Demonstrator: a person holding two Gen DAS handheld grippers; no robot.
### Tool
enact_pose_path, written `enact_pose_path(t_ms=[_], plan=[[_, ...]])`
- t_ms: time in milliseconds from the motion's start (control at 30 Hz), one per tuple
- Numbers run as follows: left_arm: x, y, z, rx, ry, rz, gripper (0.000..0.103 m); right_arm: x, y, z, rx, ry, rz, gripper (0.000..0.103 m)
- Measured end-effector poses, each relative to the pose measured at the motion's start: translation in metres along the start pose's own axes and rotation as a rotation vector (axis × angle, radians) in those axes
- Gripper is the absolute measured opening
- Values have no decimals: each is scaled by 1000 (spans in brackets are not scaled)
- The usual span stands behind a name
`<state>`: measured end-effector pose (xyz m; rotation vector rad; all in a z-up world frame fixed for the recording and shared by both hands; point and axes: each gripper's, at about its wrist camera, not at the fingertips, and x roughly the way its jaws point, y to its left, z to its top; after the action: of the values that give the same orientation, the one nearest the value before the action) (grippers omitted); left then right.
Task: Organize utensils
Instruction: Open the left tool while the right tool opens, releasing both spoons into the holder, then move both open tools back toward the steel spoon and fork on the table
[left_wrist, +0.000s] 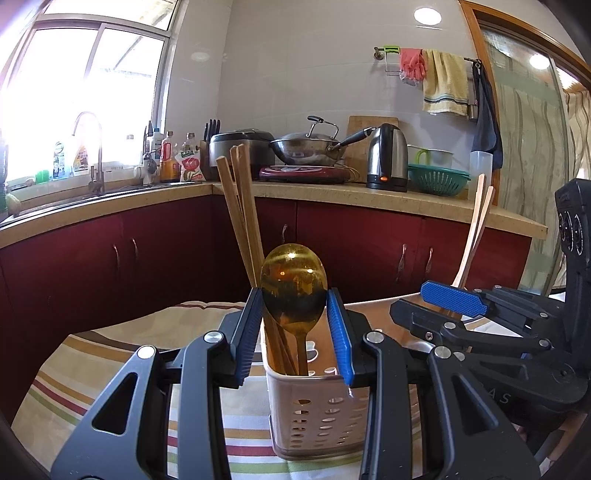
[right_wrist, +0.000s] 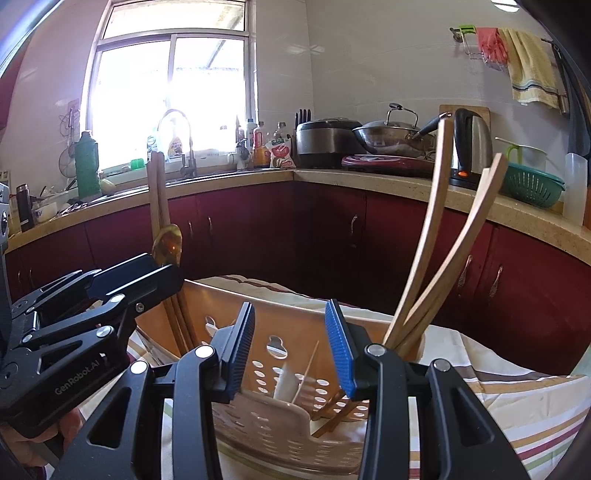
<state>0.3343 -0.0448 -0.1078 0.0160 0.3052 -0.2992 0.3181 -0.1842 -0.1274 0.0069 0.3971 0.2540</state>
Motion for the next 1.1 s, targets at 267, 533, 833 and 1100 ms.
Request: enact_pose_path(t_ms=[267, 533, 833, 1100], plan=[[-1, 1, -1, 10, 0, 6, 42, -9, -2, 3, 10, -18, 7, 40], [-9, 3, -1, 3, -6, 5, 64, -26, -7, -5, 30, -6, 6, 40], [-44, 3, -13, -31, 50, 16, 75, -64, -10, -35, 77, 80, -45, 40], [-72, 7, -46, -75, 209, 36, 76, -72, 0, -84, 126, 237, -79, 40]])
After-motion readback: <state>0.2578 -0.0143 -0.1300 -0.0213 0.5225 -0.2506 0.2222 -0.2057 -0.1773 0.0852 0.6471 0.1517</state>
